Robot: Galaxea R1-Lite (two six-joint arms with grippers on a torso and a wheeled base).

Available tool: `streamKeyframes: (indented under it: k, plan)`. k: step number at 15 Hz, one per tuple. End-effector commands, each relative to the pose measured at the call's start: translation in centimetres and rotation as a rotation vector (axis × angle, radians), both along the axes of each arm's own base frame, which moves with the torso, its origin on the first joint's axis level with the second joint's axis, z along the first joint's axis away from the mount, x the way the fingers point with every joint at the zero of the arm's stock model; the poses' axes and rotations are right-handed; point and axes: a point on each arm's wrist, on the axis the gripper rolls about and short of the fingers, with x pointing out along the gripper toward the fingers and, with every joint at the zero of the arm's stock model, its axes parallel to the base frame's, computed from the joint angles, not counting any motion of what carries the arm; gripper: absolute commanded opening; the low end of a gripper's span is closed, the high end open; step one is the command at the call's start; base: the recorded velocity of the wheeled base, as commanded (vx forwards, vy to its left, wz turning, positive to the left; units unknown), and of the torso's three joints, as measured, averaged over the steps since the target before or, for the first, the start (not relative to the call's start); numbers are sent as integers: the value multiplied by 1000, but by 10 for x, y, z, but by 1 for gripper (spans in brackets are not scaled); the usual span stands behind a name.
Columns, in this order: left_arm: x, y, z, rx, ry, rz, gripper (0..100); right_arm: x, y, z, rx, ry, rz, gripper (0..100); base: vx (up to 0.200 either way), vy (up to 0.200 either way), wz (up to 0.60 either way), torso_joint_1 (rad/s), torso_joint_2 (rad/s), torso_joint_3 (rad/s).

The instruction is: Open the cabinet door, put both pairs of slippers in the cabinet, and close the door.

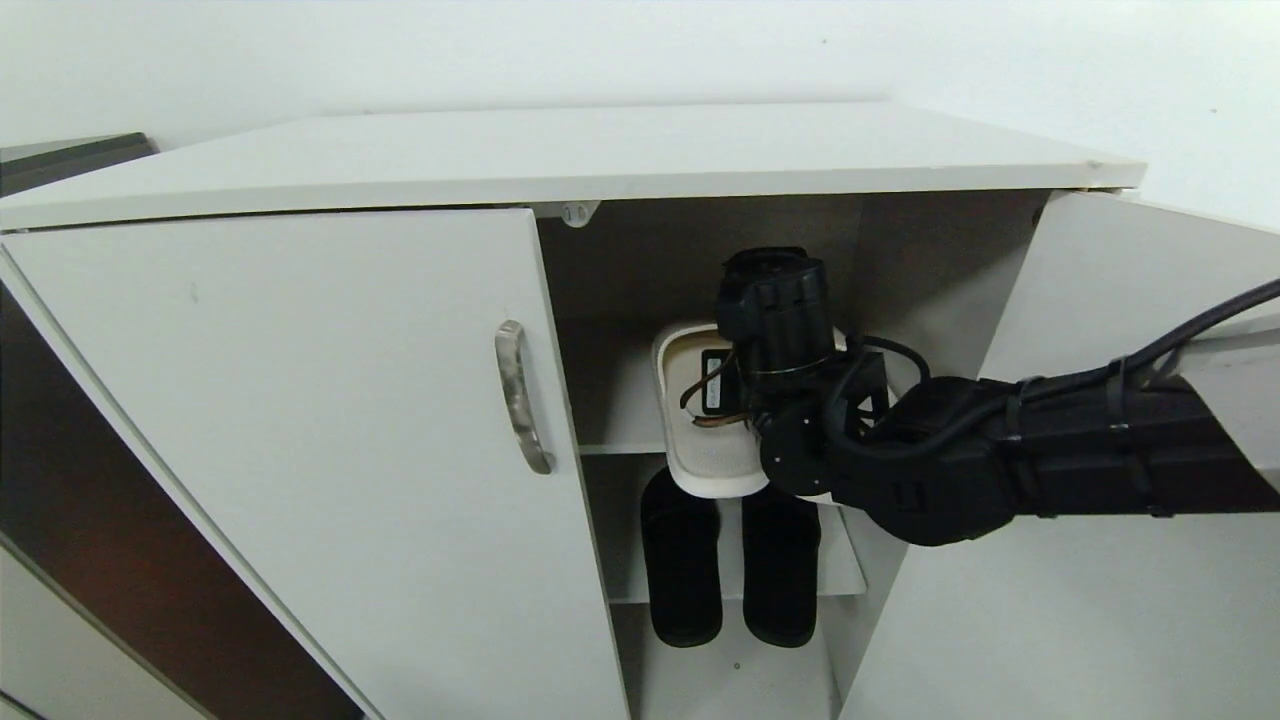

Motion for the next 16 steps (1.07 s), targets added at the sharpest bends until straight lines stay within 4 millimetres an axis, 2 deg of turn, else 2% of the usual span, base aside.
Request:
streamKeyframes:
  k: [1,5,9,16]
  plan:
    - [0,0,0,0,0,0,0,21,3,-9,-17,0,-28,0,0,0,0,0,0,0]
    - [0,0,0,-2,0,0,0,41,1,-5,-26,-15,-54,0,0,0,0,0,0,0]
    - [0,0,0,-2,0,0,0,45,4,1,-20,-18,-45,0,0,0,0,0,0,0]
    - [0,0,0,-2,0,0,0,48,8,-7,-34,-1,-9,0,0,0,0,0,0,0]
